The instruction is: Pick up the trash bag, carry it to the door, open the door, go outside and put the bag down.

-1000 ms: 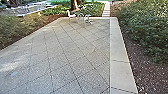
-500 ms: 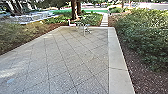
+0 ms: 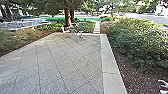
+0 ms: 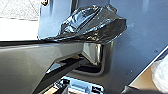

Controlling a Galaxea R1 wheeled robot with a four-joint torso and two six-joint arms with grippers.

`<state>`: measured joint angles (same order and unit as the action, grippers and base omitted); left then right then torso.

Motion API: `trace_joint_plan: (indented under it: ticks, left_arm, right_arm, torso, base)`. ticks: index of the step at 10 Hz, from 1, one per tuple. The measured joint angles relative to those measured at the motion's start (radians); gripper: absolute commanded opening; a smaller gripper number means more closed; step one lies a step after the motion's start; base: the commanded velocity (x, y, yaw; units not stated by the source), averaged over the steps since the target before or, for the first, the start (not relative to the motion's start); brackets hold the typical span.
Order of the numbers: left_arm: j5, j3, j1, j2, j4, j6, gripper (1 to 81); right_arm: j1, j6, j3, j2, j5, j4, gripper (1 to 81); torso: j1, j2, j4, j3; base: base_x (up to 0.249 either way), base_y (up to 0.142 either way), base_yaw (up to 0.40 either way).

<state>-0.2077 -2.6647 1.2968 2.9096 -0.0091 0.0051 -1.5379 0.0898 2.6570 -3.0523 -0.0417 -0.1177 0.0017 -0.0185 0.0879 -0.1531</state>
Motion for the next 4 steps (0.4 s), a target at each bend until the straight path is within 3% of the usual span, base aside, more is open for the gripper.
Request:
trace_joint_plan:
  ticks: [2,4]
  left_arm:
    - [0.046,-0.007,0.099,0.033,0.074,0.003,81.1]
    - [0.086,-0.009,0.151,0.078,0.117,0.003,81.1]
  right_arm:
    - [0.000,-0.002,0.000,0.000,0.001,0.000,81.1]
    - [-0.005,-0.004,0.000,0.000,0.042,-0.002,81.1]
  torso:
    - [0.000,0.000,0.000,-0.001]
    - [0.000,-0.001,0.000,-0.001]
  base:
    - [0.000,0.000,0.000]
    - [0.000,0.000,0.000]
